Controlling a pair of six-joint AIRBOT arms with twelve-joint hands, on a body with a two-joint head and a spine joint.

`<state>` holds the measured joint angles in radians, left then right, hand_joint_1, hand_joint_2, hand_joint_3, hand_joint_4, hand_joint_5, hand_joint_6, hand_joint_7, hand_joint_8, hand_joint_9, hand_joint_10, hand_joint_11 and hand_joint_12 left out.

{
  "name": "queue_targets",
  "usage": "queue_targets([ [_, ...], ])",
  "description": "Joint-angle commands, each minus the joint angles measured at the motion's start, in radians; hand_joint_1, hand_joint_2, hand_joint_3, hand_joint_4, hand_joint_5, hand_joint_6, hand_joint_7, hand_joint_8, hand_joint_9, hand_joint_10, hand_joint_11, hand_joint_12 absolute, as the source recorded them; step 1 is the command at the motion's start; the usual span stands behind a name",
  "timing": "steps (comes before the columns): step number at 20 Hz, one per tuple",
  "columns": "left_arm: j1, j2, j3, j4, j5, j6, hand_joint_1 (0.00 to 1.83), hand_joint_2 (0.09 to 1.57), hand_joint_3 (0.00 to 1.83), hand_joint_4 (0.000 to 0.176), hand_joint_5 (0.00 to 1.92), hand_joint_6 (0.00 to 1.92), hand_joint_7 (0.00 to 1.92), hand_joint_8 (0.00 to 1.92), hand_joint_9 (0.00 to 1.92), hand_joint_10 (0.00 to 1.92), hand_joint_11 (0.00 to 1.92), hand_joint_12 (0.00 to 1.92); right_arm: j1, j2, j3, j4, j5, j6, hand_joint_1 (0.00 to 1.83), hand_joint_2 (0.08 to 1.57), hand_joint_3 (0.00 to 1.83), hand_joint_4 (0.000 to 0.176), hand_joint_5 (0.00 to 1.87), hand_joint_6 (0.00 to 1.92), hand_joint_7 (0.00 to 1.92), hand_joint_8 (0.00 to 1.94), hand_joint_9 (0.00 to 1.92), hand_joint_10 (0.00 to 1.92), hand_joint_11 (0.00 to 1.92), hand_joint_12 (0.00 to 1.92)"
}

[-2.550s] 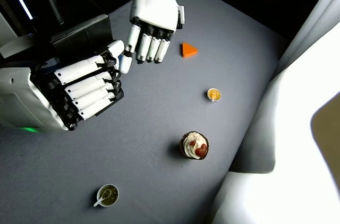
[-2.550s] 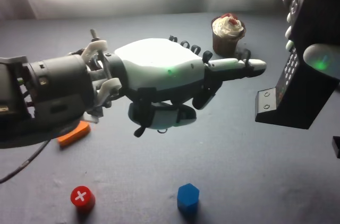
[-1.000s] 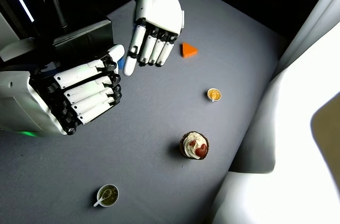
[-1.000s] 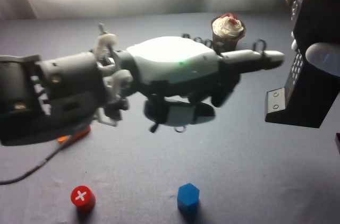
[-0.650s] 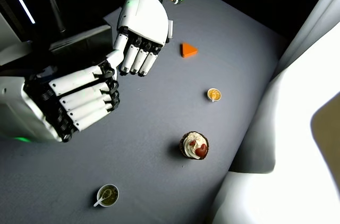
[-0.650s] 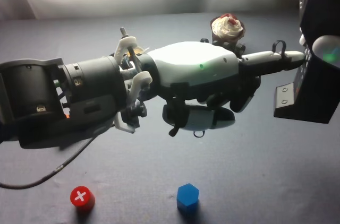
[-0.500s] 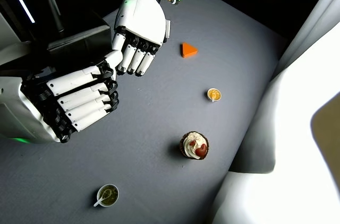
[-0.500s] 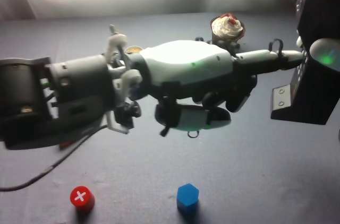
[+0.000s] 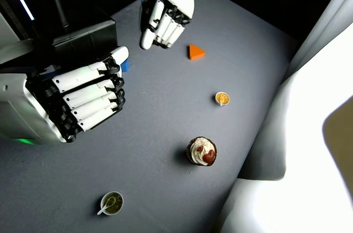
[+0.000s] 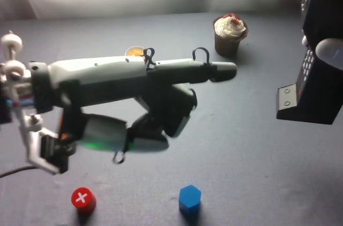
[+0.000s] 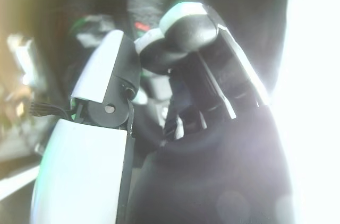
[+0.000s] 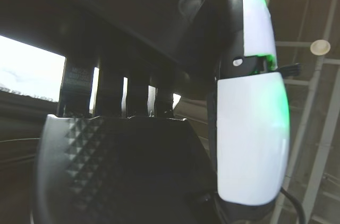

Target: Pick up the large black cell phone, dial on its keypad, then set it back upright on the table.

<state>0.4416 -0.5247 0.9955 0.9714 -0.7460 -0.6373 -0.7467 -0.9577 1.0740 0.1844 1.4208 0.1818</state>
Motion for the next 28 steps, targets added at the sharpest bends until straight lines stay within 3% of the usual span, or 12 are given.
queue_targets([
  [1, -0.032, 0.007, 0.003, 0.033, -0.184, -0.093, 1.29, 1.27, 0.07, 0.098, 0.01, 0.0, 0.62, 1.64, 0.8, 1.92, 0.76, 1.92, 0.002, 0.013, 0.009, 0.012, 0.151, 0.017, 1.35, 1.2, 0.0, 0.0, 0.9, 0.92, 0.7, 1.42, 0.77, 1.49, 0.89, 1.29],
  [3, -0.091, 0.023, 0.008, 0.132, -0.225, -0.201, 1.27, 1.31, 0.03, 0.062, 0.03, 0.0, 0.58, 1.68, 0.67, 1.92, 0.6, 1.92, -0.007, 0.011, 0.031, 0.013, 0.167, 0.017, 1.35, 1.19, 0.0, 0.0, 0.92, 0.91, 0.7, 1.41, 0.77, 1.49, 0.89, 1.29],
  [6, -0.104, 0.034, 0.004, 0.094, -0.255, -0.168, 1.28, 1.29, 0.0, 0.071, 0.15, 0.03, 0.65, 1.56, 0.53, 1.92, 0.41, 1.92, -0.032, -0.012, 0.077, 0.071, 0.196, 0.017, 1.36, 1.18, 0.0, 0.0, 0.93, 0.87, 0.72, 1.37, 0.82, 1.44, 0.96, 1.23],
  [7, -0.091, 0.033, 0.005, 0.066, -0.234, -0.209, 1.27, 1.27, 0.0, 0.058, 0.19, 0.02, 0.69, 1.49, 0.55, 1.79, 0.44, 1.92, -0.038, -0.024, 0.093, 0.101, 0.206, 0.015, 1.36, 1.18, 0.0, 0.0, 0.94, 0.86, 0.72, 1.37, 0.81, 1.44, 0.97, 1.23],
  [8, -0.082, 0.033, 0.01, 0.064, -0.186, -0.285, 0.87, 1.16, 0.0, 0.054, 0.25, 0.02, 0.6, 1.06, 0.53, 1.53, 0.41, 1.83, -0.042, -0.033, 0.104, 0.118, 0.207, 0.01, 1.36, 1.18, 0.0, 0.0, 0.94, 0.87, 0.72, 1.38, 0.79, 1.47, 0.95, 1.26],
  [10, -0.087, 0.026, 0.029, 0.25, -0.094, -0.559, 0.56, 1.22, 0.0, 0.018, 0.3, 0.0, 0.73, 0.39, 0.64, 1.0, 0.47, 1.51, -0.048, -0.053, 0.124, 0.143, 0.213, 0.007, 1.36, 1.18, 0.0, 0.0, 0.93, 0.88, 0.73, 1.36, 0.79, 1.47, 0.93, 1.27],
  [12, -0.058, 0.028, 0.022, 0.175, -0.108, -0.539, 0.43, 1.21, 0.0, 0.041, 0.31, 0.0, 0.73, 0.07, 0.71, 0.46, 0.42, 1.2, -0.048, -0.077, 0.146, 0.159, 0.229, 0.007, 1.36, 1.18, 0.0, 0.0, 0.92, 0.89, 0.75, 1.33, 0.81, 1.44, 0.93, 1.25],
  [16, -0.052, 0.028, 0.02, 0.058, -0.116, -0.519, 0.14, 1.22, 0.0, 0.055, 0.27, 0.0, 0.44, 0.0, 0.49, 0.01, 0.06, 0.98, -0.048, -0.102, 0.173, 0.166, 0.242, 0.007, 1.36, 1.17, 0.0, 0.0, 0.92, 0.89, 0.77, 1.3, 0.84, 1.41, 0.97, 1.21],
  [20, -0.011, 0.056, -0.023, 0.009, -0.07, -0.566, 0.0, 1.19, 0.0, 0.06, 0.19, 0.0, 0.2, 0.01, 0.22, 0.01, 0.0, 0.53, -0.048, -0.149, 0.217, 0.165, 0.257, 0.007, 1.36, 1.18, 0.0, 0.0, 0.9, 0.88, 0.76, 1.36, 0.83, 1.42, 1.0, 1.2],
  [22, 0.005, 0.07, -0.048, -0.113, -0.054, -0.523, 0.0, 1.18, 0.0, 0.06, 0.15, 0.01, 0.13, 0.01, 0.12, 0.01, 0.0, 0.27, -0.052, -0.175, 0.247, 0.166, 0.268, 0.007, 1.25, 1.15, 0.0, 0.0, 1.02, 0.74, 0.84, 1.4, 0.85, 1.18, 0.99, 1.25],
  [26, 0.007, 0.072, -0.063, -0.121, -0.042, -0.53, 0.0, 1.16, 0.0, 0.057, 0.15, 0.01, 0.15, 0.01, 0.1, 0.01, 0.0, 0.22, -0.062, -0.209, 0.285, 0.175, 0.291, 0.007, 1.36, 1.16, 0.0, 0.0, 0.94, 0.81, 0.79, 1.32, 0.84, 1.41, 0.97, 1.21],
  [28, 0.018, 0.069, -0.085, -0.12, -0.027, -0.552, 0.0, 1.16, 0.0, 0.054, 0.14, 0.0, 0.15, 0.01, 0.11, 0.01, 0.0, 0.22, -0.062, -0.222, 0.293, 0.195, 0.3, 0.007, 1.26, 1.13, 0.0, 0.0, 1.04, 0.71, 0.91, 1.32, 0.91, 1.12, 0.99, 1.19],
])
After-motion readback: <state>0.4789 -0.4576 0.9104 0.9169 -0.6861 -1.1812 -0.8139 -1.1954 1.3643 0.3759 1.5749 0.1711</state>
